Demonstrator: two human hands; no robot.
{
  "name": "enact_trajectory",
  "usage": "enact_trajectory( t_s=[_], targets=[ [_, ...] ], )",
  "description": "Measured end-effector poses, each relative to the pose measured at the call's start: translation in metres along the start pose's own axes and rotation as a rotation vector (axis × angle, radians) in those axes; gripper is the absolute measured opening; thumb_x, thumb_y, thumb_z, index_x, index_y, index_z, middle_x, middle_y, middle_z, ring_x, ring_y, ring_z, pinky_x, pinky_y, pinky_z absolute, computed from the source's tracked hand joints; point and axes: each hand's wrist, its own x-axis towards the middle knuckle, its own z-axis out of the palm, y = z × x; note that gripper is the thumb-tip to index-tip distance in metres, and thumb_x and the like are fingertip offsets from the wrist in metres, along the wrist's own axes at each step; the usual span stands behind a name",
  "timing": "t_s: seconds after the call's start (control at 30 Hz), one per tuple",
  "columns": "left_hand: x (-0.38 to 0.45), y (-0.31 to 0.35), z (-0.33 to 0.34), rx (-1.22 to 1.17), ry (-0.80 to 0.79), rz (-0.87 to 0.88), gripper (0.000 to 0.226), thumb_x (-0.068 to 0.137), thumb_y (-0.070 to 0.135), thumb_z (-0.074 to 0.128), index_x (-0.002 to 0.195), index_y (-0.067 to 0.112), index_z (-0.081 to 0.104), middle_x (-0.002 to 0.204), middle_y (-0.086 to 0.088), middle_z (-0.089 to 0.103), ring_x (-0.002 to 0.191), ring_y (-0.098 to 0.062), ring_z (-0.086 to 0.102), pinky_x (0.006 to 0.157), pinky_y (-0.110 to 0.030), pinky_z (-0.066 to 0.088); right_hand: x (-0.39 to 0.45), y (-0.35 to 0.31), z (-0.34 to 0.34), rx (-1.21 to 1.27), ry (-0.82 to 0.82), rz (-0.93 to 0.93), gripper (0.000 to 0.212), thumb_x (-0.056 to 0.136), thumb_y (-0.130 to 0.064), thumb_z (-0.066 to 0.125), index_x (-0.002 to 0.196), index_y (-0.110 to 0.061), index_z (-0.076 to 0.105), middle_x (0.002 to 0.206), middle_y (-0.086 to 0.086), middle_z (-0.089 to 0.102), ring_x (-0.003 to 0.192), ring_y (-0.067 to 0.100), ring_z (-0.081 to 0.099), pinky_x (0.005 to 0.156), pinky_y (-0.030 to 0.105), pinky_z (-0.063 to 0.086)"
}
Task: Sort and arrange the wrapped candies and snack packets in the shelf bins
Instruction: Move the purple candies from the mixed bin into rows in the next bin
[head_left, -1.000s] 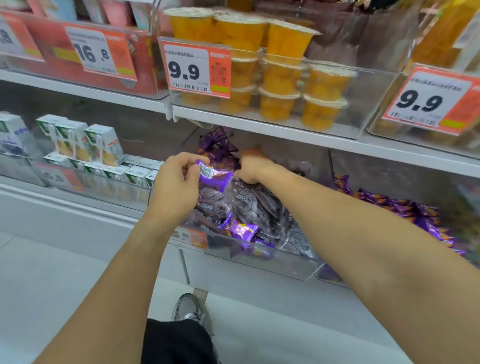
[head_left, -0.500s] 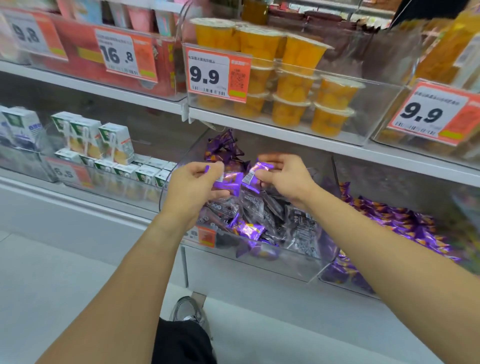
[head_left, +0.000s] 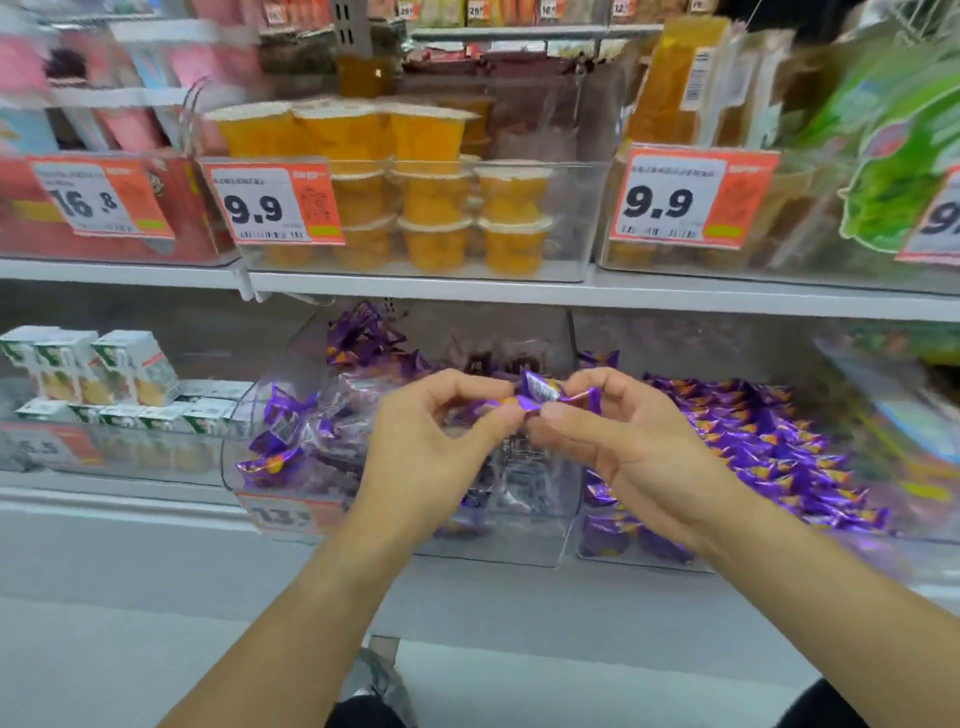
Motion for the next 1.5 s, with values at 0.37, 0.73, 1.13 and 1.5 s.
enact_trajectory(
  t_s=[0.37,0.73,1.13,1.5],
  targets=[
    [-0.017,0.002,0.072,-0.082,-0.247,-0.227,0.050,0.074,0.019,0.084,0.120,0.015,0.064,0.109,-0.003,0.075,0.098,-0.019,0.072,0.083,-0.031,0.058,-0.017,-0.003,-0.072,0.035,0.125,-0.093,0.040,0.069,0.022,0.074,0.092,-0.008,0.060,0.091,0.012,0.071,0.070,0.024,0.071,0.059,0.025,0.054],
    [-0.028,0.003,0.114,-0.414,-0.268,-0.402,0.027,0.081,-0.001,0.070,0.107,-0.005,0.064,0.096,-0.030,0.070,0.078,-0.034,0.071,0.071,-0.035,0.061,-0.043,-0.031,-0.123,-0.177,0.266,-0.189,0.023,0.091,-0.009,0.067,0.112,-0.010,0.059,0.089,0.011,0.077,0.082,0.026,0.076,0.075,0.036,0.062],
    [-0.022,0.000,0.102,-0.436,-0.254,-0.363,0.029,0.088,0.007,0.061,0.117,0.004,0.066,0.105,-0.021,0.073,0.087,-0.038,0.069,0.082,-0.049,0.057,-0.041,-0.018,-0.099,-0.258,0.088,-0.065,0.043,0.074,-0.027,0.081,0.111,-0.013,0.065,0.088,0.018,0.069,0.061,0.026,0.061,0.057,0.035,0.050],
    [-0.003,-0.009,0.105,-0.338,-0.053,-0.319,0.020,0.098,0.014,0.054,0.096,0.013,0.075,0.085,-0.014,0.076,0.080,-0.027,0.074,0.068,-0.029,0.059,-0.009,0.000,-0.077,-0.193,0.201,-0.312,0.025,0.078,-0.016,0.081,0.091,-0.008,0.062,0.081,0.012,0.063,0.059,0.043,0.066,0.052,0.050,0.057]
  ],
)
